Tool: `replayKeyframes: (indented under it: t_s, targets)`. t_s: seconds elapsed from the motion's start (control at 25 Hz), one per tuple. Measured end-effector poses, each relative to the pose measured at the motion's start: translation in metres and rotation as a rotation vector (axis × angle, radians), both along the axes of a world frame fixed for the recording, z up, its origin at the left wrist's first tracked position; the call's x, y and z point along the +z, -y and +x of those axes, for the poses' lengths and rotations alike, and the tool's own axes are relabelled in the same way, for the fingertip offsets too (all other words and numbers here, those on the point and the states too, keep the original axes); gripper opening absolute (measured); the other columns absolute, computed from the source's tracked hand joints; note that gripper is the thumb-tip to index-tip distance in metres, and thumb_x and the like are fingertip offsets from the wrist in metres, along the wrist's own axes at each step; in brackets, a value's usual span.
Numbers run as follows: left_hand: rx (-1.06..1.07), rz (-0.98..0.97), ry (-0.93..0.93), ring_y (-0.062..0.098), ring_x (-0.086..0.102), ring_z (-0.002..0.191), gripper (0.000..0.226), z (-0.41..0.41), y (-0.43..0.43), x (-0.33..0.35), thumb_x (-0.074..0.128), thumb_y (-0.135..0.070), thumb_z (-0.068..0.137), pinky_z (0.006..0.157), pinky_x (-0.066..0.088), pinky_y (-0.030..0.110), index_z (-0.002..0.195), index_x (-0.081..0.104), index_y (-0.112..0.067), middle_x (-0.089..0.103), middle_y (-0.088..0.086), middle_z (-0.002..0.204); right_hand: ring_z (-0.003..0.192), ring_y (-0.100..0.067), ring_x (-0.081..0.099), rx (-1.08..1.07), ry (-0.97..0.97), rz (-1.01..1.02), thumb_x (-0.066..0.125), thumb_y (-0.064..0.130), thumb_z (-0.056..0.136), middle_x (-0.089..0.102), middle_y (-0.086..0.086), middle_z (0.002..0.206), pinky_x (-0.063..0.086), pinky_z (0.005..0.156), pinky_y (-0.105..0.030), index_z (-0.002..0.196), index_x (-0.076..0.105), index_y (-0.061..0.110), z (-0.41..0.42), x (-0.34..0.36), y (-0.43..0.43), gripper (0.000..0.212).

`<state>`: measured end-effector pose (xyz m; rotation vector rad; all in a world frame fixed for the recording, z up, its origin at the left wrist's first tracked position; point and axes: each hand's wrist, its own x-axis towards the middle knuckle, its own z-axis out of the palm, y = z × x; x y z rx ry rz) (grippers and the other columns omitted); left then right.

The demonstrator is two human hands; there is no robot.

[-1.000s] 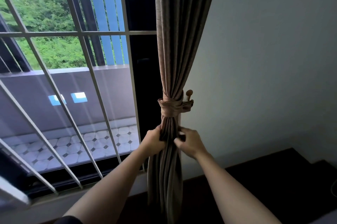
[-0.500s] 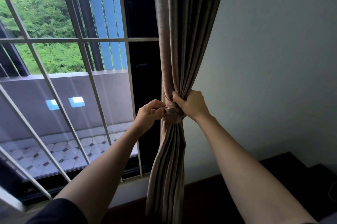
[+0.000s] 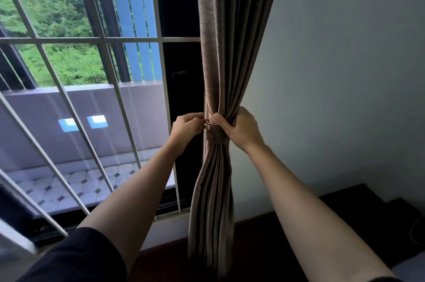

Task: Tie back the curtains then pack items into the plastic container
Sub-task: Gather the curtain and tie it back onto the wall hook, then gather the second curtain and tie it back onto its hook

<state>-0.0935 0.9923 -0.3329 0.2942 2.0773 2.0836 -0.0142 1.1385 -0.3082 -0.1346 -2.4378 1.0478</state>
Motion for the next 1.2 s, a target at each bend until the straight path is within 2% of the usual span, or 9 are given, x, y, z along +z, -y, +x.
replayKeyframes:
  t_s: [0.08, 0.16, 0.24, 0.36, 0.52, 0.68, 0.84, 1.04, 1.2]
  targets:
    - [0.088, -0.024, -0.042, 0.013, 0.067, 0.082, 0.031, -0.002, 0.003, 0.004, 0.044, -0.005, 0.09, 0.076, 0.054, 0.022, 0.112, 0.065, -0.008, 0.07, 0.005, 0.092, 0.1, -0.015, 0.05, -0.178, -0.167, -0.042, 0.06, 0.054, 0.082, 0.046, -0.003, 0.113, 0.048, 0.084, -0.028, 0.127, 0.045, 0.004, 0.008, -0.01, 0.011, 0.069]
    - [0.116, -0.046, -0.11, 0.016, 0.067, 0.084, 0.03, -0.007, 0.011, 0.007, 0.045, -0.005, 0.091, 0.08, 0.055, 0.025, 0.113, 0.066, -0.005, 0.07, 0.007, 0.094, 0.085, -0.015, 0.049, -0.242, -0.429, -0.023, 0.055, 0.043, 0.087, 0.042, -0.001, 0.098, 0.051, 0.073, -0.035, 0.106, 0.049, 0.002, 0.016, -0.016, 0.026, 0.046]
    - [0.108, -0.07, -0.157, 0.018, 0.067, 0.084, 0.028, -0.01, 0.023, 0.015, 0.046, -0.005, 0.091, 0.082, 0.055, 0.027, 0.109, 0.067, -0.006, 0.07, 0.011, 0.097, 0.077, -0.014, 0.049, -0.101, -0.501, 0.02, 0.05, 0.031, 0.089, 0.045, 0.002, 0.089, 0.048, 0.069, -0.033, 0.093, 0.05, 0.007, 0.017, -0.016, 0.049, 0.025]
    - [0.185, -0.154, -0.302, 0.015, 0.067, 0.079, 0.024, -0.013, 0.054, 0.024, 0.051, -0.008, 0.088, 0.083, 0.054, 0.03, 0.102, 0.071, -0.011, 0.072, 0.008, 0.09, 0.082, -0.016, 0.05, 0.094, -0.475, 0.148, 0.046, 0.021, 0.091, 0.053, -0.005, 0.087, 0.042, 0.076, -0.028, 0.092, 0.054, 0.006, 0.001, -0.016, 0.09, 0.017]
    - [0.422, -0.395, -0.492, 0.015, 0.068, 0.086, 0.024, -0.022, 0.125, 0.026, 0.052, -0.011, 0.09, 0.084, 0.051, 0.026, 0.105, 0.071, -0.009, 0.074, 0.008, 0.096, 0.093, -0.024, 0.056, 0.295, -0.402, 0.173, 0.039, 0.026, 0.093, 0.061, -0.013, 0.099, 0.04, 0.084, -0.027, 0.103, 0.058, 0.003, -0.039, -0.017, 0.152, 0.032]
    - [0.652, -0.615, -0.491, 0.024, 0.068, 0.09, 0.026, -0.018, 0.219, 0.029, 0.051, -0.022, 0.093, 0.083, 0.049, 0.029, 0.107, 0.07, -0.011, 0.073, 0.01, 0.1, 0.1, -0.033, 0.059, 0.485, -0.344, 0.152, 0.036, 0.031, 0.092, 0.063, -0.016, 0.106, 0.048, 0.086, -0.037, 0.111, 0.059, 0.002, -0.071, -0.01, 0.224, 0.042]
    - [0.882, -0.745, -0.454, 0.026, 0.066, 0.096, 0.027, -0.007, 0.331, 0.048, 0.05, -0.022, 0.095, 0.079, 0.042, 0.022, 0.111, 0.068, -0.011, 0.072, 0.011, 0.104, 0.101, -0.036, 0.058, 0.697, -0.33, 0.13, 0.035, 0.031, 0.091, 0.063, -0.018, 0.107, 0.049, 0.087, -0.042, 0.112, 0.059, 0.001, -0.094, 0.012, 0.316, 0.043]
    - [1.032, -0.883, -0.354, 0.029, 0.059, 0.114, 0.033, 0.009, 0.477, 0.066, 0.048, -0.024, 0.096, 0.096, 0.043, 0.031, 0.123, 0.061, -0.01, 0.065, 0.015, 0.121, 0.099, -0.032, 0.058, 0.852, -0.402, 0.173, 0.034, 0.03, 0.092, 0.063, -0.015, 0.107, 0.045, 0.089, -0.038, 0.113, 0.058, 0.002, -0.098, 0.029, 0.445, 0.043]
    - [1.078, -0.901, -0.196, 0.025, 0.051, 0.126, 0.048, 0.022, 0.619, 0.059, 0.044, -0.037, 0.094, 0.104, 0.036, 0.03, 0.132, 0.053, -0.008, 0.054, 0.012, 0.137, 0.1, -0.035, 0.057, 0.933, -0.366, 0.184, 0.036, 0.03, 0.09, 0.062, -0.016, 0.11, 0.047, 0.089, -0.041, 0.116, 0.056, 0.002, -0.101, 0.019, 0.591, 0.044]
